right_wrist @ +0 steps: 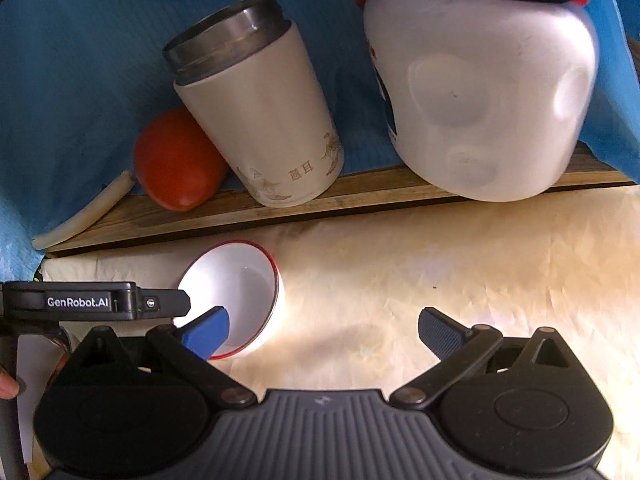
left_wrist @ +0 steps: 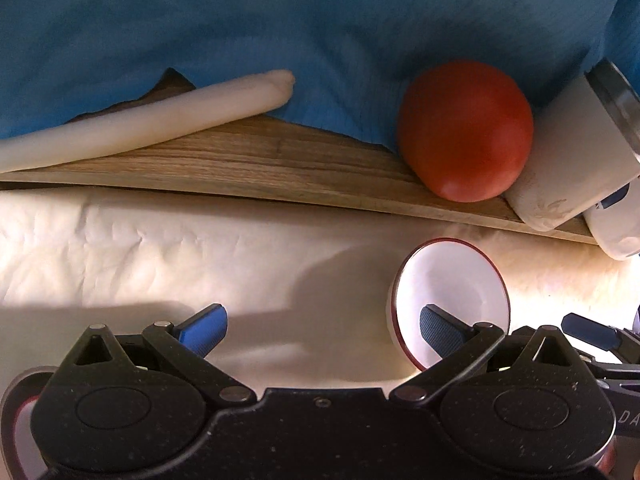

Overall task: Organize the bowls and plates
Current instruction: 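Move both tools toward the second white red-rimmed bowl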

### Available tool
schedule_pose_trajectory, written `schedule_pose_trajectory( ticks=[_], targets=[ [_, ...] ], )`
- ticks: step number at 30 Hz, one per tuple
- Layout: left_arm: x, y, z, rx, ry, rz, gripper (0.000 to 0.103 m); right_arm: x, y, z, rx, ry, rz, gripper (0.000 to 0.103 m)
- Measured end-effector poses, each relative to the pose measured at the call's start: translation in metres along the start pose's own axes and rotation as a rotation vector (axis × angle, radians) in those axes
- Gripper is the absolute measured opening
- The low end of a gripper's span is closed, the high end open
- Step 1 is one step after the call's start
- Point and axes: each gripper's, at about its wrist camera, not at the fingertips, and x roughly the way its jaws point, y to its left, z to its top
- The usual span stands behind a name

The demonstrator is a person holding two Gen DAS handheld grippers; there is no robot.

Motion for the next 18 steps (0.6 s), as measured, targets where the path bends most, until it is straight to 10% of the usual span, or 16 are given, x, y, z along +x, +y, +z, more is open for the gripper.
schedule_pose_trajectory(
  ticks=[18],
  targets=[
    [0.004,-0.01,0.006,0.108,0.011,-0.015,0.085,0.016,0.009,0.006,-0.019,0.04,0.036,0.063]
  ],
)
